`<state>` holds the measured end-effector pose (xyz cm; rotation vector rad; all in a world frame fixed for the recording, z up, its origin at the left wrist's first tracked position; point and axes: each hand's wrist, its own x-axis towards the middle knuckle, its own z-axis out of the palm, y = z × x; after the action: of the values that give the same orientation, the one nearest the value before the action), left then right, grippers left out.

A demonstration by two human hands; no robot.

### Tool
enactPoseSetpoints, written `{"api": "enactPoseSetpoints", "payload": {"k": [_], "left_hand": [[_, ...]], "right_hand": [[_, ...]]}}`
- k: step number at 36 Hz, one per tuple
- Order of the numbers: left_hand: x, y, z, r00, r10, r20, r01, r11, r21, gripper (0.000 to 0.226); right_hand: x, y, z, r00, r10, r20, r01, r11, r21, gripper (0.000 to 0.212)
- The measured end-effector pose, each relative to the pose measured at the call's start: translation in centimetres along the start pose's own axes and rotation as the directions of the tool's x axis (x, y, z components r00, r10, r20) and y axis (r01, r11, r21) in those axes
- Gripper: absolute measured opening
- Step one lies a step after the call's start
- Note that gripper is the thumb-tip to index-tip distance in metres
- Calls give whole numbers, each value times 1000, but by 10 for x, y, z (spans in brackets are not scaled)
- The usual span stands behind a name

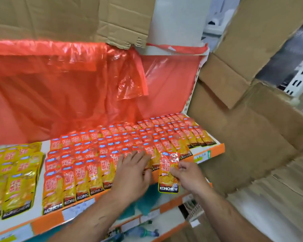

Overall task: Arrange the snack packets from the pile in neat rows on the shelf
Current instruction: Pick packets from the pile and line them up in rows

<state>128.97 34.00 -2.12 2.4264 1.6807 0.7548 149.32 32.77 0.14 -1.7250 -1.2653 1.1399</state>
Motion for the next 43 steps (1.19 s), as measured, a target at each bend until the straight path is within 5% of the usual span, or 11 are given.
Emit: {"api": "enactPoseSetpoints", "payload": {"k": [10, 19, 29, 43], "left_hand": [[83, 19, 49, 999, 31, 39, -31, 1000, -1, 53], [110, 51, 70, 993, -109, 37, 107, 993, 53, 57], [90, 94, 78, 951, -289, -107, 304, 937, 172, 51], [40, 146, 87, 863, -487, -136, 505, 840, 199, 54]], "right_hand": [[77, 1, -51, 998, 42, -50, -43, 999, -9, 15], [152, 10, -106, 999, 13, -47, -16, 997, -70, 34], [180, 13, -124, 990, -90, 105, 110, 974, -198, 27], [185, 16, -132, 954, -109, 278, 198, 928, -315, 19]]}}
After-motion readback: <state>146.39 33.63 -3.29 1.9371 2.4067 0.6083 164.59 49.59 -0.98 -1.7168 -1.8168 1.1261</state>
